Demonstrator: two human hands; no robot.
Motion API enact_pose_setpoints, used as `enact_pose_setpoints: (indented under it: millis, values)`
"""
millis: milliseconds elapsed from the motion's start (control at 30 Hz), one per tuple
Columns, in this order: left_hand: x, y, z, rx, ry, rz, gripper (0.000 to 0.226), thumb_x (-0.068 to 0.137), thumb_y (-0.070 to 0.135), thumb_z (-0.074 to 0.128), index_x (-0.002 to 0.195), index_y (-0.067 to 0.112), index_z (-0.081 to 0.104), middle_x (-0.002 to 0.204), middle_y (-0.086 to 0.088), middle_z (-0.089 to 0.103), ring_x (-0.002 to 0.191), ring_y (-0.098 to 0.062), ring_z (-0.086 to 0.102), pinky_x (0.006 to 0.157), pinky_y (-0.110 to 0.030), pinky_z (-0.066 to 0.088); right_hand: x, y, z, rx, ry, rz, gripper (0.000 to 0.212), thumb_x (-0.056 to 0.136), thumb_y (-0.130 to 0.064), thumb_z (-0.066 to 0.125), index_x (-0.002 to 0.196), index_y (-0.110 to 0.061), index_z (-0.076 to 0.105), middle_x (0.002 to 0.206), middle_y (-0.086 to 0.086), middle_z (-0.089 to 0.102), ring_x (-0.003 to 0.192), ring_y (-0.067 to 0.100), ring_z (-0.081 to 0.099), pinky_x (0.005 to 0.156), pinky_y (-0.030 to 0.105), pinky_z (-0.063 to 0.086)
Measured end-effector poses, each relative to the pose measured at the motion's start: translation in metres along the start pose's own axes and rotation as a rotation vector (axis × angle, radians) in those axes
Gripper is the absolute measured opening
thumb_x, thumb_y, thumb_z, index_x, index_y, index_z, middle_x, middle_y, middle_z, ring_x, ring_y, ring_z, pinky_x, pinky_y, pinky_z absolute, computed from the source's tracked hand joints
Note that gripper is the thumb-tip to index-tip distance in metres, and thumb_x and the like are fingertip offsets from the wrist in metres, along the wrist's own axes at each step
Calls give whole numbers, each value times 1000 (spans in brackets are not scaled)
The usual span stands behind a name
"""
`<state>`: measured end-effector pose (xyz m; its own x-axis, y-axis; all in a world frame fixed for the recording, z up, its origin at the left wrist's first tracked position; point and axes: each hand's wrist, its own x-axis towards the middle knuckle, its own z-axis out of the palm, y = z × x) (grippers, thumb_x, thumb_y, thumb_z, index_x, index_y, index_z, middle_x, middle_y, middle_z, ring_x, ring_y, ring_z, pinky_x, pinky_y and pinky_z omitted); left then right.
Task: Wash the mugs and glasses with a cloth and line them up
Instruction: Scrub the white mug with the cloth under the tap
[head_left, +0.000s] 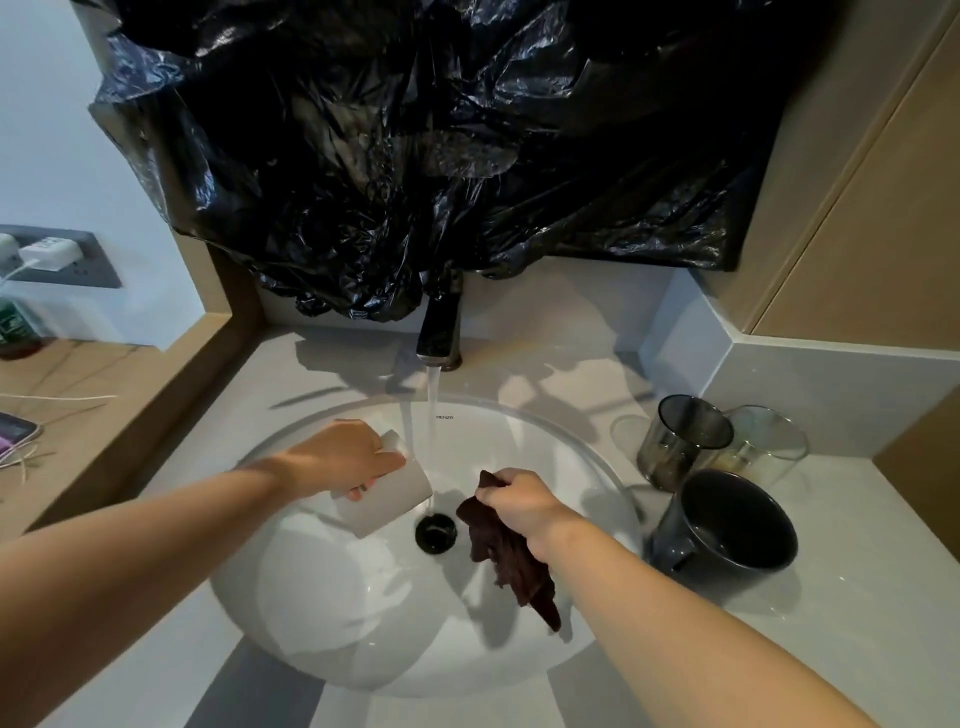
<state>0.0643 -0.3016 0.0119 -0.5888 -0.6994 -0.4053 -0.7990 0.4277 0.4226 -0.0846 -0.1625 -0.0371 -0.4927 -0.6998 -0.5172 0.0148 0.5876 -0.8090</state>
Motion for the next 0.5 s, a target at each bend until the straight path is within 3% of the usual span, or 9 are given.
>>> enact_pose_setpoints:
  millis: [67, 133, 233, 300, 367, 433, 500]
  values:
    - [0, 2, -5, 202, -16, 110, 43, 95, 36, 47, 59, 13, 50, 65, -4, 61, 54, -13, 53, 65, -23, 43, 0, -4, -4, -40, -28, -3, 6, 93, -14, 55, 96, -9, 56, 92, 16, 61, 79, 31, 60, 71, 36, 50]
    - [-1, 5, -7, 403, -21, 187, 41, 96, 38, 45, 65, 14, 55, 85, -6, 61, 68, -16, 56, 68, -25, 42, 0, -8, -8, -79, -50, 5, 7, 94, -15, 53, 98, -9, 55, 86, 15, 61, 69, 30, 60, 63, 35, 50]
    - [-1, 6, -6, 653, -38, 242, 37, 98, 40, 42, 101, 13, 67, 124, 0, 50, 93, -17, 56, 76, -24, 38, 4, -12, -11, -157, -60, 16, 8, 95, -18, 53, 98, -11, 55, 89, 16, 61, 70, 30, 60, 57, 31, 47]
    - [-1, 4, -4, 719, -56, 259, 38, 98, 36, 42, 117, 8, 61, 139, -3, 44, 110, -19, 51, 84, -27, 38, 5, -13, -12, -191, -64, 22, 7, 95, -20, 53, 95, -13, 54, 93, 17, 61, 78, 31, 60, 55, 29, 43]
    - [-2, 4, -2, 734, -57, 237, 43, 99, 29, 43, 132, 2, 49, 151, -10, 33, 133, -26, 37, 102, -33, 34, 6, -12, -12, -197, -69, 21, 10, 95, -20, 53, 86, -16, 53, 93, 17, 61, 80, 32, 60, 53, 27, 42]
    - [-6, 7, -3, 695, -55, 178, 52, 97, 21, 43, 146, 7, 31, 156, -13, 21, 139, -31, 30, 108, -36, 30, 6, -11, -12, -193, -65, 26, 15, 95, -19, 52, 80, -19, 50, 89, 15, 60, 74, 31, 60, 51, 27, 41]
    - [-11, 9, -4, 691, -61, 170, 54, 96, 17, 44, 148, 11, 28, 156, -13, 20, 135, -33, 35, 105, -36, 32, 3, -10, -11, -181, -63, 27, 16, 95, -19, 53, 79, -19, 50, 87, 14, 60, 68, 29, 60, 51, 26, 42]
